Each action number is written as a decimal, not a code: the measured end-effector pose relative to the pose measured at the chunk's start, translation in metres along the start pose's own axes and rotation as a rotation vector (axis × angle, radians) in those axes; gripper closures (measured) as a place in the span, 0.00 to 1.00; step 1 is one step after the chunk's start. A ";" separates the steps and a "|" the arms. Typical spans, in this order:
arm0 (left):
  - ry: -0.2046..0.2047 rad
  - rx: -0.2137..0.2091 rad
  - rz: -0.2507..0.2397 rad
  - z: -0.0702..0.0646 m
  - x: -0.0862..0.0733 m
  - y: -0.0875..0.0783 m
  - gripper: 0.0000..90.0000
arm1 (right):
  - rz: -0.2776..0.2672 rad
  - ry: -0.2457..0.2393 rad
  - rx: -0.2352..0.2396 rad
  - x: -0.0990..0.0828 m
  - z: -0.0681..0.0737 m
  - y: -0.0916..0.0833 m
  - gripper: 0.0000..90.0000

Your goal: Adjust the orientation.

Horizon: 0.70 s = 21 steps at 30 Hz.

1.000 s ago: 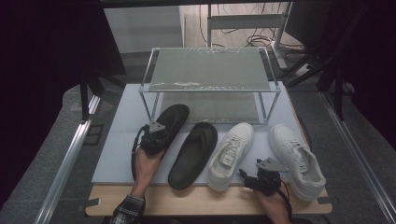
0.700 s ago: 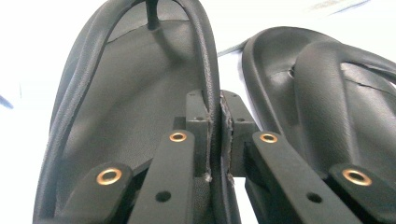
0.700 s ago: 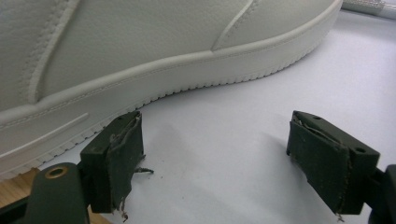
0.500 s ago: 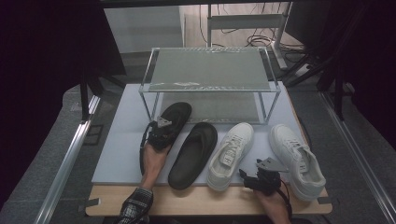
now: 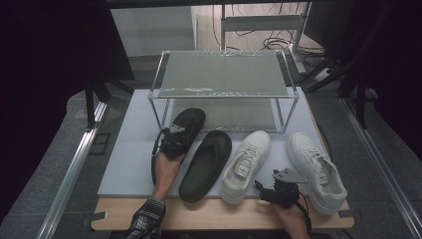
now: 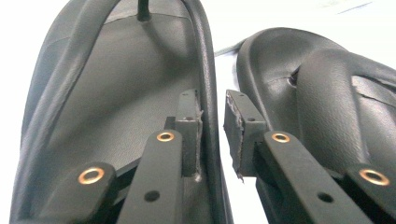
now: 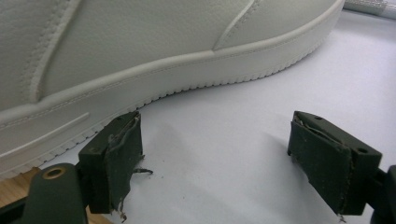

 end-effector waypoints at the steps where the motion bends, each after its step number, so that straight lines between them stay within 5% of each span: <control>1: -0.004 -0.004 -0.006 0.001 -0.001 -0.002 0.84 | 0.000 0.000 0.000 0.000 0.000 0.000 0.20; 21: 0.009 -0.027 -0.057 0.027 -0.039 -0.072 1.00 | 0.000 -0.002 -0.002 0.000 0.000 0.000 0.20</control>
Point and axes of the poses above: each handheld gripper's, and its own axes: y roughly forward along the jaws, x roughly out of its top, z roughly to its left, the point moved 7 cm from there along y, roughly forward along the jaws, and after that the axes turned 10 degrees about x, right-handed, at the moved point
